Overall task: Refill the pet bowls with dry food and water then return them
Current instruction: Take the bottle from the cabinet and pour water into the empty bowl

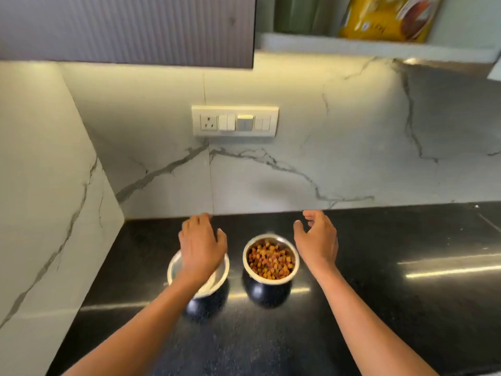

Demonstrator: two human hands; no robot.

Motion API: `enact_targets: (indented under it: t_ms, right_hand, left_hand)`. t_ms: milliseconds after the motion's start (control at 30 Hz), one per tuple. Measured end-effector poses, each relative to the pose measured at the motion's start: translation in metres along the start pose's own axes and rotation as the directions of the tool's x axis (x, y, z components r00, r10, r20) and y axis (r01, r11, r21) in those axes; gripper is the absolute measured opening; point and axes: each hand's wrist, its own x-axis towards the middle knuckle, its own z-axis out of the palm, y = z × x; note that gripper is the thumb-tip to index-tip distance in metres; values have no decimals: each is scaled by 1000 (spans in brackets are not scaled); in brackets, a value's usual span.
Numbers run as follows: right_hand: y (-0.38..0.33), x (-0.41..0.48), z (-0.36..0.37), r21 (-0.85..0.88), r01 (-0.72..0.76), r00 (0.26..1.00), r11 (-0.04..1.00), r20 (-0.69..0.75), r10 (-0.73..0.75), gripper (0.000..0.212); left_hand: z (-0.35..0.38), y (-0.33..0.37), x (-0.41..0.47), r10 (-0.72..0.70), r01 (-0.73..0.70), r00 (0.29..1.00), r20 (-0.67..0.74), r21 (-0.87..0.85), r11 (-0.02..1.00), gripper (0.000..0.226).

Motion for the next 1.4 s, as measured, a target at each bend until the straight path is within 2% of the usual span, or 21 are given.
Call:
enact_targets:
  t_ms: [100, 200, 300, 433, 500, 567, 600, 667, 733, 800, 900, 1067, 1300, 1400]
  right_hand:
    - [-44, 15, -37, 137, 160, 978, 978, -158, -138, 21]
    - [-94, 38, -79, 209, 347, 906, 914, -326, -269, 16]
    - [-146, 71, -119, 263, 527, 804, 808, -464, -373, 12]
    - [-218, 122, -159, 303, 659, 708, 689, -561, -430, 17]
    - [-251, 152, -171, 295, 677, 701, 675, -536, -469, 16]
    - [-282, 183, -177, 317, 619, 765, 718, -448, -462, 27]
    - [-296, 199, -178, 327, 561, 815, 760, -378, -439, 40]
    - [-319, 228, -174, 274, 438, 894, 856, -233, -383, 68]
    - [-334, 247, -165, 159, 373, 925, 914, -144, -352, 92]
    - [-344, 251, -158, 70, 338, 940, 939, -78, -332, 99]
    - [-350, 251, -150, 94, 321, 947, 942, -23, -320, 91]
    - [-345, 247, -148, 151, 347, 938, 926, -78, -339, 83]
    - [-323, 204, -184, 247, 398, 917, 883, -143, -373, 64]
    - [-314, 174, -206, 262, 413, 909, 872, -177, -378, 65]
  left_hand:
    - [-26, 55, 15, 241, -253, 965, -103, -124, 960, 35]
    - [-62, 115, 32, 400, -462, 873, -280, -207, 863, 29]
    - [-109, 171, 51, 460, -607, 756, -466, -236, 759, 23]
    - [-163, 224, 83, 509, -734, 575, -640, -128, 667, 22]
    - [-184, 240, 101, 548, -749, 479, -686, 6, 662, 22]
    - [-199, 248, 117, 593, -731, 387, -706, 157, 664, 23]
    - [-205, 248, 124, 596, -712, 366, -715, 197, 674, 24]
    - [-213, 246, 134, 568, -686, 368, -736, 197, 700, 27]
    - [-216, 241, 139, 548, -685, 396, -737, 160, 711, 28]
    - [-220, 237, 141, 549, -706, 414, -726, 125, 698, 28]
    - [-227, 230, 142, 566, -754, 426, -706, 68, 653, 28]
    - [-236, 224, 139, 586, -781, 481, -652, -15, 624, 23]
    - [-228, 215, 129, 573, -826, 468, -672, -104, 553, 20]
    - [-217, 209, 120, 551, -828, 485, -679, -154, 540, 20]
